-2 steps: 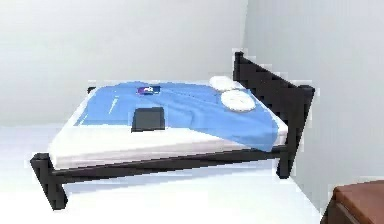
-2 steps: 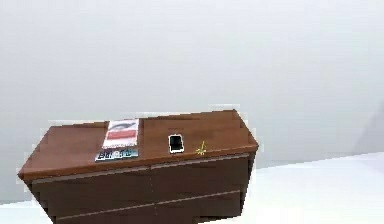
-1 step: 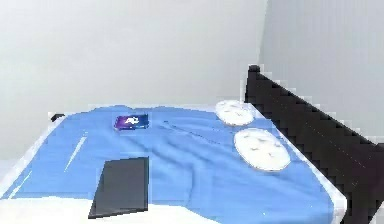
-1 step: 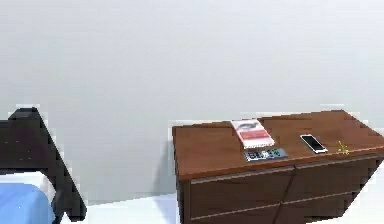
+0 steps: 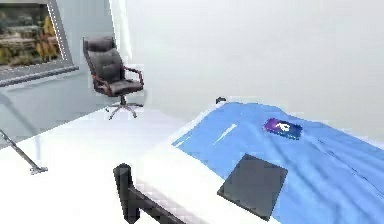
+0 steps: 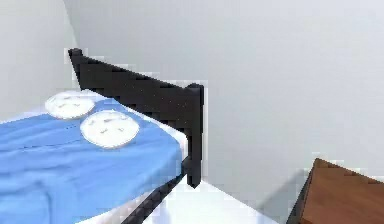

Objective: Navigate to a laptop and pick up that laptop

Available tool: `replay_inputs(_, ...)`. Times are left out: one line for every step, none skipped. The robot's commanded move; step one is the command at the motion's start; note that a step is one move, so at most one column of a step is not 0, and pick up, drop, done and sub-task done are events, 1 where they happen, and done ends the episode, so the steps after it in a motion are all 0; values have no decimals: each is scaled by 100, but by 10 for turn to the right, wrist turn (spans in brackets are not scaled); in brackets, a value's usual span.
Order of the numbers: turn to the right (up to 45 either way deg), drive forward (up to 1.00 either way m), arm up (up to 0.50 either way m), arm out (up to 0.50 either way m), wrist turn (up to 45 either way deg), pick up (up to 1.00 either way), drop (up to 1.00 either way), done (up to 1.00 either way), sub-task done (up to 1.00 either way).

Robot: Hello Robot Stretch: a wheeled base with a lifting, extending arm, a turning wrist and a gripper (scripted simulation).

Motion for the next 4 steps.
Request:
replay_inputs(-450,0,0,0,0,0,0,0,0)
replay_inputs(-210,0,0,0,0,0,0,0,0)
replay_inputs(0,0,50,0,0,0,0,0,0)
replay_inputs(0,0,14,0,0,0,0,0,0)
